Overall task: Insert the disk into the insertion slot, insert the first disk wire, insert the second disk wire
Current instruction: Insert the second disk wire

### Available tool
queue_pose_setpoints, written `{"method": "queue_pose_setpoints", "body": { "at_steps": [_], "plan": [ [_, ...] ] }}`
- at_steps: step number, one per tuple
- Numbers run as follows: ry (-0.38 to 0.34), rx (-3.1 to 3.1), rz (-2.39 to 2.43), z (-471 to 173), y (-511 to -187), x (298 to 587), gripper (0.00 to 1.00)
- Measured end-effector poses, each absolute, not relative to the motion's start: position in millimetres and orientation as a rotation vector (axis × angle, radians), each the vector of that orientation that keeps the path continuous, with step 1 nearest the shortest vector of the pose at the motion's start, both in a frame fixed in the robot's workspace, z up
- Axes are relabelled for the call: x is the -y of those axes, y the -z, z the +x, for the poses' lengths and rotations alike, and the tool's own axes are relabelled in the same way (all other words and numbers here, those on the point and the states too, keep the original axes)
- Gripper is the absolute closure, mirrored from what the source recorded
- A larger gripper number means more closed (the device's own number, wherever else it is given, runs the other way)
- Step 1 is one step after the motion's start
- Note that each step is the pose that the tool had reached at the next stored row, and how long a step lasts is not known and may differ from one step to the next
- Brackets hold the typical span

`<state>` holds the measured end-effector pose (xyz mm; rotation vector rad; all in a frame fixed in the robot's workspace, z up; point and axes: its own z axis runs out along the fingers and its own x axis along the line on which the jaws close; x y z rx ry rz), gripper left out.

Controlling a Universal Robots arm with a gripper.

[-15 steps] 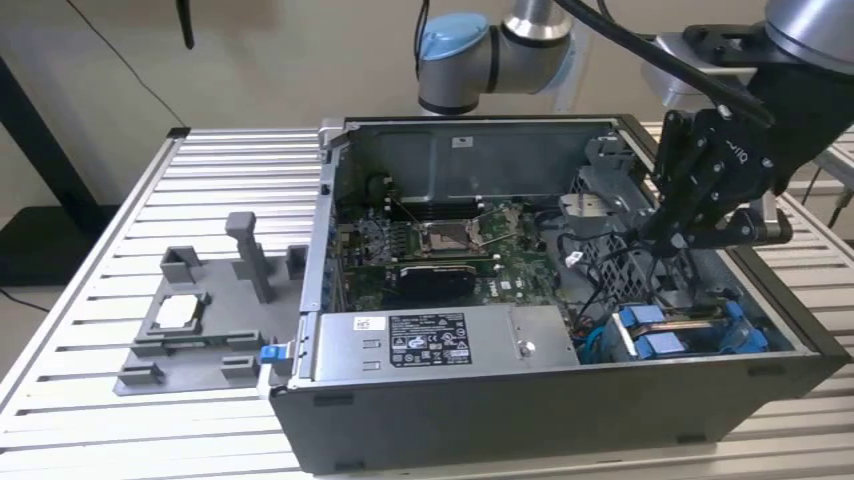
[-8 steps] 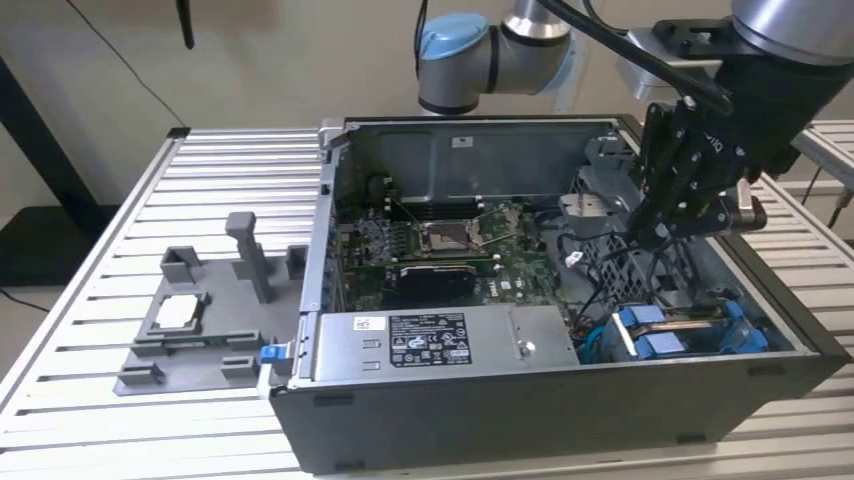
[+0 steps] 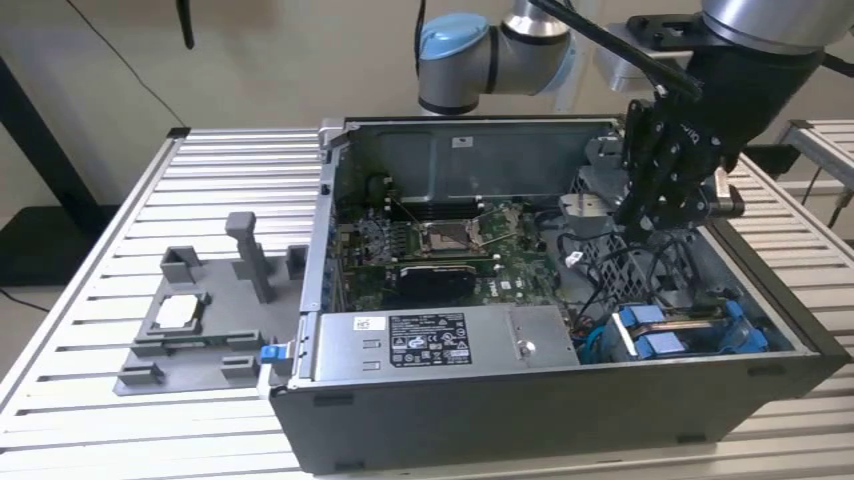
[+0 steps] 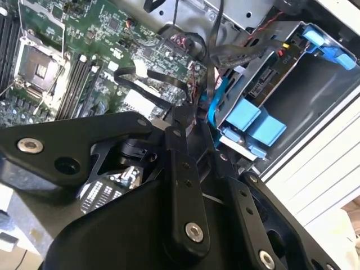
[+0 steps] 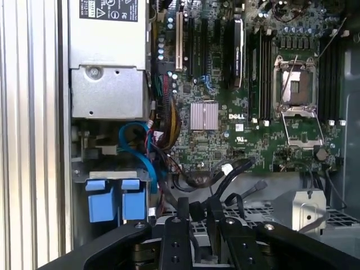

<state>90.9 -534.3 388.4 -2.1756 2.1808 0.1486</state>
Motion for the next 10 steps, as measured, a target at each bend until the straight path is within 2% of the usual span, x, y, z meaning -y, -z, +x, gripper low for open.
{"method": "queue_pose_setpoints", "body": {
  "at_steps": [10],
  "plan": [
    [-0.097,-2.154,-2.22,84.0,-383.0,523.2,0.73]
  ]
}}
